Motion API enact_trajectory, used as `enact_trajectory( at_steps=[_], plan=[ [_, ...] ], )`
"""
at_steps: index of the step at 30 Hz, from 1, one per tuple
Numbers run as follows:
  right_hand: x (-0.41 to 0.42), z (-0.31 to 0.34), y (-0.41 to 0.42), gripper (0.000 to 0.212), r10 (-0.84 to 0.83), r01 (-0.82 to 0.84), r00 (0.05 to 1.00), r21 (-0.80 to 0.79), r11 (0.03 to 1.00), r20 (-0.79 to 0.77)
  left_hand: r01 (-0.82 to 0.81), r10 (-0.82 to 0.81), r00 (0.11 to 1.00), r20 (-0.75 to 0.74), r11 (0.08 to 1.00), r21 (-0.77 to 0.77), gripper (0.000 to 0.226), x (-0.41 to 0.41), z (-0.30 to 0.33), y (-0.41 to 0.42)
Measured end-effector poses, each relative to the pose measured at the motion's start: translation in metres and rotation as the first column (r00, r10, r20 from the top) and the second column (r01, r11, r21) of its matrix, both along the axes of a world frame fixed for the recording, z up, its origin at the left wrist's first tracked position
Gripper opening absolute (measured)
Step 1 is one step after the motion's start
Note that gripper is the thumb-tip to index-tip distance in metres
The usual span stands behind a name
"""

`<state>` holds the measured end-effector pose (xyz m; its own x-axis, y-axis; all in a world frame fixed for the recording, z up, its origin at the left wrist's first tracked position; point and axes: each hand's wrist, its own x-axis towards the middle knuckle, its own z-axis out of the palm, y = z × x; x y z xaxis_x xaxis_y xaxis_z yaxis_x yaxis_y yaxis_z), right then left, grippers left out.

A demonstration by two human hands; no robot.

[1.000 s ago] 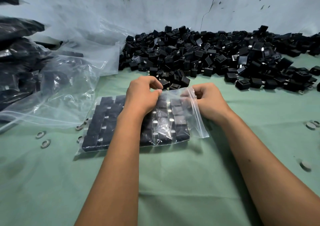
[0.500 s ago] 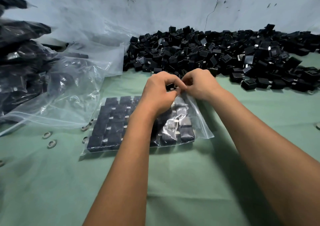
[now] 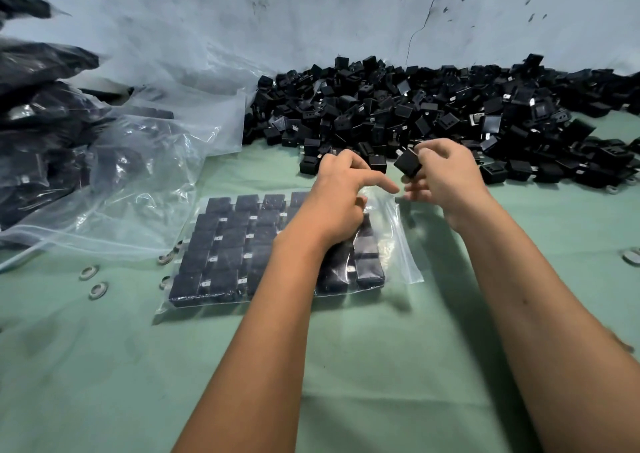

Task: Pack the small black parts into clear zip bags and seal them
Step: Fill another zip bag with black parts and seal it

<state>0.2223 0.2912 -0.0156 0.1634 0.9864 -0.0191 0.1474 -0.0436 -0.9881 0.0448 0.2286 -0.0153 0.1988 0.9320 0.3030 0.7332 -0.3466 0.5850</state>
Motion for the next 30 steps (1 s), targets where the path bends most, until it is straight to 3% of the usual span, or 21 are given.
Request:
enact_trajectory(
  at_steps=[3, 6, 9, 13, 16, 19, 30],
  plan=[
    [-0.003, -0.003, -0.008, 0.035, 0.032, -0.062, 0.981, -0.152, 0.986, -0.190, 0.007, -0.004, 0.999, -0.039, 0.997, 0.073, 0.051, 0.002, 0.000, 0.001],
    [-0.001, -0.002, -0.011, 0.032, 0.098, -0.161, 0.954, -0.208, 0.965, -0.282, 0.003, 0.005, 0.998, -0.066, 0.993, 0.119, 0.034, 0.002, 0.000, 0.002],
    [0.008, -0.001, -0.010, 0.029, 0.181, -0.254, 0.935, -0.220, 0.942, -0.306, -0.039, 0.048, 0.998, -0.047, 0.985, 0.167, 0.021, -0.002, 0.000, 0.004],
    [0.017, -0.002, -0.009, 0.019, 0.353, -0.429, 0.882, -0.221, 0.876, -0.312, -0.092, 0.092, 0.996, 0.007, 0.981, 0.172, 0.024, -0.010, 0.001, 0.006],
    [0.015, -0.006, -0.009, 0.016, 0.437, -0.469, 0.881, -0.204, 0.860, -0.183, -0.096, 0.091, 0.995, 0.043, 0.985, 0.146, 0.027, -0.013, 0.000, 0.006],
    [0.009, -0.010, -0.010, 0.026, 0.402, -0.404, 0.914, -0.159, 0.901, -0.043, -0.096, 0.087, 0.994, 0.070, 0.986, 0.138, 0.028, -0.013, 0.001, 0.007],
    [0.005, -0.012, -0.011, 0.021, 0.280, -0.321, 0.933, 0.171, 0.931, 0.227, -0.123, 0.095, 0.988, 0.123, 0.961, 0.248, 0.019, -0.006, 0.003, 0.009]
  ],
)
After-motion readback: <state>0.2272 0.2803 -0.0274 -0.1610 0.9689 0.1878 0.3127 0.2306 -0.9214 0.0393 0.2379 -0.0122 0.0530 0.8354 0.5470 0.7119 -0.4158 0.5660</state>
